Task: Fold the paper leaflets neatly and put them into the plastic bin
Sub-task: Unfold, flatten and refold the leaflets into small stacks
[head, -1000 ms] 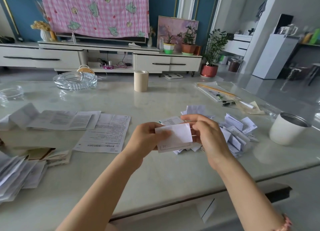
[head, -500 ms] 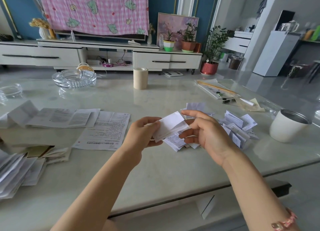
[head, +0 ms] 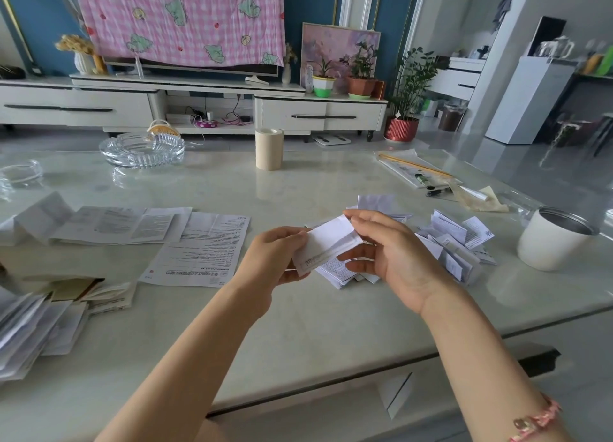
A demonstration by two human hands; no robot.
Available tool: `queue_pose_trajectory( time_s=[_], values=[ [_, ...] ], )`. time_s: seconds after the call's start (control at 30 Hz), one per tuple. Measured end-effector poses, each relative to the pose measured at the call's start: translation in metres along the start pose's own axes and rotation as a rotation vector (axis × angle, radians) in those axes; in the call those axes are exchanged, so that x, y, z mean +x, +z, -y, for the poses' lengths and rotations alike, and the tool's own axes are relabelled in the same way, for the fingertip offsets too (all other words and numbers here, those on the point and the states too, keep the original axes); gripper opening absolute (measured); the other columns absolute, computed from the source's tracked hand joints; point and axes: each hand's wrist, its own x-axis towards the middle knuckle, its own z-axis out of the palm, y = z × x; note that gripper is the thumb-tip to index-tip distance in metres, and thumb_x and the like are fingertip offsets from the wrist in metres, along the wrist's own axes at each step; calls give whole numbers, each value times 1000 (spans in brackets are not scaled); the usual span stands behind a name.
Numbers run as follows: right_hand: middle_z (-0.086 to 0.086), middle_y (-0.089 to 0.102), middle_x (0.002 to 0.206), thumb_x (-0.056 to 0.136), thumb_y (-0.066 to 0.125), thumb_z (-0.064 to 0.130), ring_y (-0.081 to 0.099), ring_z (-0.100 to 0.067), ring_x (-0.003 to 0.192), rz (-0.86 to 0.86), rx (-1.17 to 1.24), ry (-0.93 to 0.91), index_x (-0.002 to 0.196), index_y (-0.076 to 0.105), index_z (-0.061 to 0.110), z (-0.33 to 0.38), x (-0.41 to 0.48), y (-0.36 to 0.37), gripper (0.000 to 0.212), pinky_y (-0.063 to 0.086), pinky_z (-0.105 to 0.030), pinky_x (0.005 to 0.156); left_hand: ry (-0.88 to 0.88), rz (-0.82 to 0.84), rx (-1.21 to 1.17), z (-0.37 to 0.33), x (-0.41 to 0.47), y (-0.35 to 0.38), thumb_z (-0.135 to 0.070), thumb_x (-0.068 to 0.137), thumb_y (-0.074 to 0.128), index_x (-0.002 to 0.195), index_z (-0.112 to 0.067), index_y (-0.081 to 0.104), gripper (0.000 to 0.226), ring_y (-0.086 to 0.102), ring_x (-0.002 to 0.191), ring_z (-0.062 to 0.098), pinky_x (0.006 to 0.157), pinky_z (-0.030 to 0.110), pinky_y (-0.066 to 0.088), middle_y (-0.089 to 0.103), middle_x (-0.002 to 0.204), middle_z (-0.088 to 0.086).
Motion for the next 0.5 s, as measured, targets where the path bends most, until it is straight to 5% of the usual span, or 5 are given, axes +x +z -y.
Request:
queue_pose_trajectory(
  time_s=[0.37, 0.43, 0.5],
  values=[
    [0, 62, 83, 88, 56, 4, 55, -13, 74, -23, -232, -68, 106, 64, 21, -5, 4, 4, 26, 44, -23, 67, -107, 23, 20, 0, -1, 3, -42, 100, 29, 79, -12, 64, 51, 60, 73, 23, 65, 31, 47, 64, 81, 10],
    [-10, 62, 84, 88, 59, 7, 53, -15, 78, -77, -350, -120, 98, 65, 8, -9, 5, 9, 12, 41, -27, 70, -101, 61, -9, 1, -1, 4, -54, 98, 20, 85, -11, 65, 64, 64, 78, 24, 66, 31, 49, 67, 85, 12],
    [-24, 62, 84, 87, 62, 13, 51, -18, 76, -149, -388, -139, 91, 60, -7, -13, 7, 12, 21, 42, -33, 70, -107, 94, -51, 2, 1, 3, -65, 92, 11, 91, -11, 67, 78, 67, 85, 26, 70, 33, 51, 71, 92, 15]
  ],
)
